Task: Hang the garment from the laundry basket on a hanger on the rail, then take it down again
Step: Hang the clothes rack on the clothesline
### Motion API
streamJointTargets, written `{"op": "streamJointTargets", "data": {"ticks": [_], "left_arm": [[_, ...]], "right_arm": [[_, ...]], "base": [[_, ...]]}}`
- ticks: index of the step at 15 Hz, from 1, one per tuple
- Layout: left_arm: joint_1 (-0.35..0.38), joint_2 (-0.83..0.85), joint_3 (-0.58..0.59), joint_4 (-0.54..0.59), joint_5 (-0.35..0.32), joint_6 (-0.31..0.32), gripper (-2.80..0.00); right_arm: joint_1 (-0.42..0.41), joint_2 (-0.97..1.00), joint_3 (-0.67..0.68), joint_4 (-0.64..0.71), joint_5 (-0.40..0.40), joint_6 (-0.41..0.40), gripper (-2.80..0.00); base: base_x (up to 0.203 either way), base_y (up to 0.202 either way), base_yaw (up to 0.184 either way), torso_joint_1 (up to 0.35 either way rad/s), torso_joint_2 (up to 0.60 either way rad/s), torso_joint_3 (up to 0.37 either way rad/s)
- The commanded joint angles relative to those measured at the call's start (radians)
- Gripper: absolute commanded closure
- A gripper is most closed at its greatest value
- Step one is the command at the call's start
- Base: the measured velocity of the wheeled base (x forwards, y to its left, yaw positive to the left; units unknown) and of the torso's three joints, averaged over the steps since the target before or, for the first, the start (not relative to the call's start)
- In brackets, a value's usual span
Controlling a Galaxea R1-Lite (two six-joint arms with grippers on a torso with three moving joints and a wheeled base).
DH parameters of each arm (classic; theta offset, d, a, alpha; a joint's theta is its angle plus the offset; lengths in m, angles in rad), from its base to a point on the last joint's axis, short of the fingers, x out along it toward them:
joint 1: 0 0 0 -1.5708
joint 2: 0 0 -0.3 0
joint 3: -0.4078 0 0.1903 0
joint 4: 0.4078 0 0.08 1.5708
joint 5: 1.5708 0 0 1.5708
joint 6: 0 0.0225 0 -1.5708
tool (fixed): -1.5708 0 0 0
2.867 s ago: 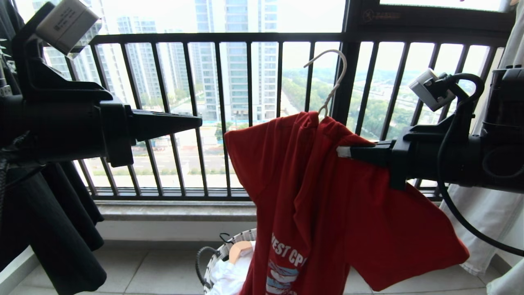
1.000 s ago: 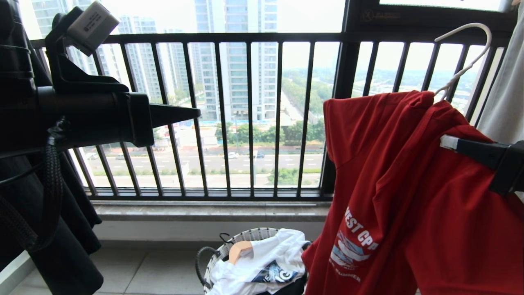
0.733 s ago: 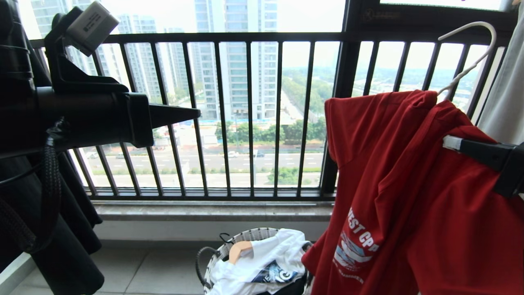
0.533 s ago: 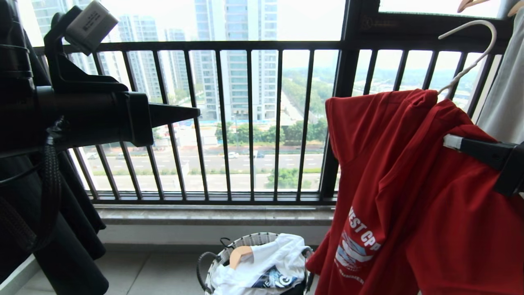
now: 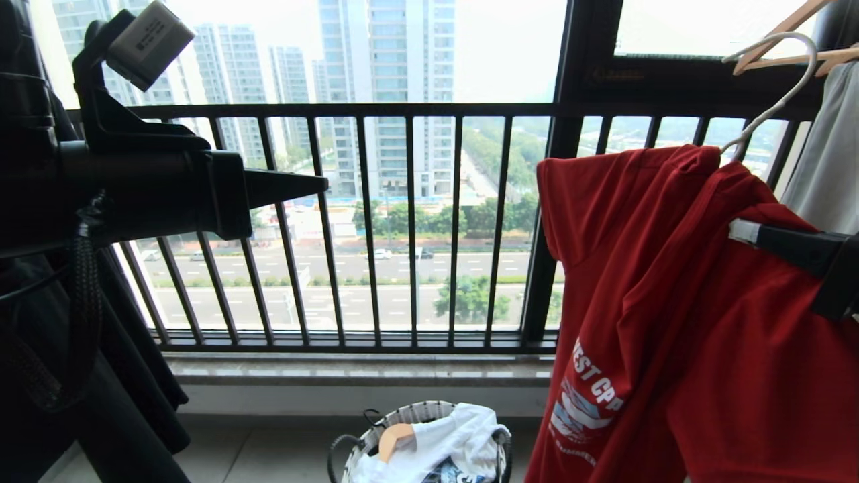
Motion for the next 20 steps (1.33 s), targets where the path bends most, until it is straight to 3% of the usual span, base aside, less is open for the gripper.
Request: {"op": "streamJointTargets", "data": {"ticks": [1,13,20], "left_arm": [[0.0,0.001,0.0,-0.001,-0.002,-0.001,0.0],[0.001,-0.043,0.009,0.005,-0.009,-0.001,0.0],[-0.002,-0.073,0.02,0.012,-0.015,-0.002,0.0]], "right_arm": [[0.0,0.002,-0.002,-0.002,0.001,0.001,0.0],[0.0,-0.074,0.042,0.002,0.005,-0.002,0.0],[0.0,-0.278,0.079,0.156,0.01,-0.002,0.0]], "base": [[0.0,0.0,0.0,0.167,-0.48,-0.315],[0.0,0.0,0.0,0.209,-0.51,-0.305],[0.0,0.0,0.0,0.26,-0.58,-0.321]]}}
